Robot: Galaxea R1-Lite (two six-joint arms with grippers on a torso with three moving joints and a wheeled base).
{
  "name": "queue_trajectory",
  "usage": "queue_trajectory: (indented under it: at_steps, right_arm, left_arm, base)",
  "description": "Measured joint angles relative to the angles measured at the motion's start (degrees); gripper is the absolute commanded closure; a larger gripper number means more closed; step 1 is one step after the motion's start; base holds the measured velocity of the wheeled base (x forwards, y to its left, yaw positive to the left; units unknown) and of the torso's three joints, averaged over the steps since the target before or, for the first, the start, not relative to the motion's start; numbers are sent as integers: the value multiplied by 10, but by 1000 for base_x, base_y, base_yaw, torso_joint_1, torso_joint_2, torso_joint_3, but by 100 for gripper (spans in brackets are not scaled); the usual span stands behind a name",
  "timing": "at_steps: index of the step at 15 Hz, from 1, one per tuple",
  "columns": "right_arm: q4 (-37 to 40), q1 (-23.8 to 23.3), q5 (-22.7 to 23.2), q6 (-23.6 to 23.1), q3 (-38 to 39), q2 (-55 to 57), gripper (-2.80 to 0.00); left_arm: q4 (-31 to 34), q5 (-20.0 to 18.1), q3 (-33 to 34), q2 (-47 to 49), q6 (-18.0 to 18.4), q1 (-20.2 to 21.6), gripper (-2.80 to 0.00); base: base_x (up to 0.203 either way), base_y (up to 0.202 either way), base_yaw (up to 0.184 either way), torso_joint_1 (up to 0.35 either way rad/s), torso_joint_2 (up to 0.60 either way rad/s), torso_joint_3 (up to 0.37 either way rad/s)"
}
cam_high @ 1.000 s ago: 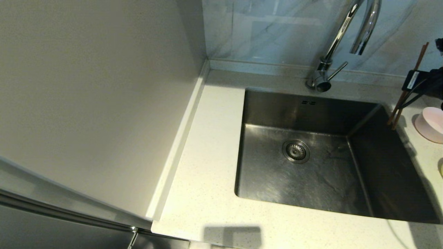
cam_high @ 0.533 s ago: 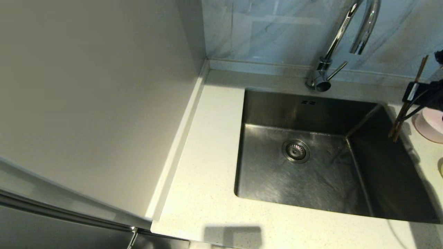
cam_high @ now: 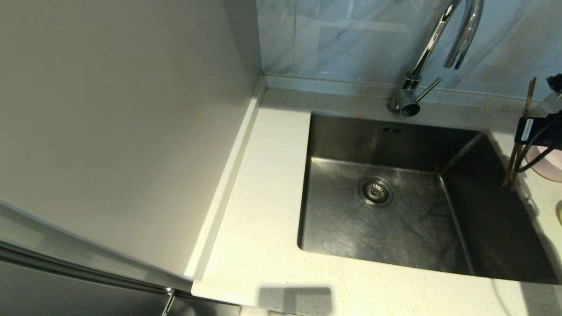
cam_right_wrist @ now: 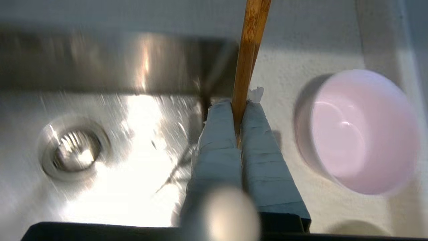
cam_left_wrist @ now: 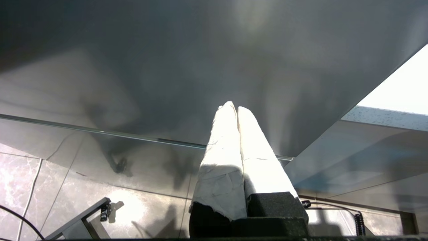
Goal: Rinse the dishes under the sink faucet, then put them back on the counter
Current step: Place the chopsticks on the bowl
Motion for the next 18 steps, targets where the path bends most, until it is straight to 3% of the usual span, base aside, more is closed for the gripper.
queue_trajectory:
  at_steps: [2,4,6,9,11,15,18]
  right_arm:
    - [56,-23,40,-87,-31,-15,0]
    - [135,-59,68,-219,-72,-33,0]
    - [203,-90,70,-341,-88,-47,0]
    - [227,-122,52,-451,-97,-57,0]
    - [244,-136,50,-485,-109,-57,0]
    - [275,-141,11,-486,-130,-47,0]
    - [280,-130,-72,-435,-133,-36,0]
  left_arm:
    - [0,0,0,0,0,0,0]
    - [0,0,0,0,0,0,0]
    - [0,0,0,0,0,0,0]
    - [0,0,0,0,0,0,0]
    - [0,0,0,0,0,0,0]
    - [0,0,0,0,0,0,0]
    - [0,0,0,0,0,0,0]
  base:
    - [0,0,0,0,0,0]
    - [0,0,0,0,0,0]
    - [0,0,0,0,0,0]
    - [0,0,0,0,0,0]
    - [0,0,0,0,0,0]
    - [0,0,0,0,0,0]
    - [0,0,0,0,0,0]
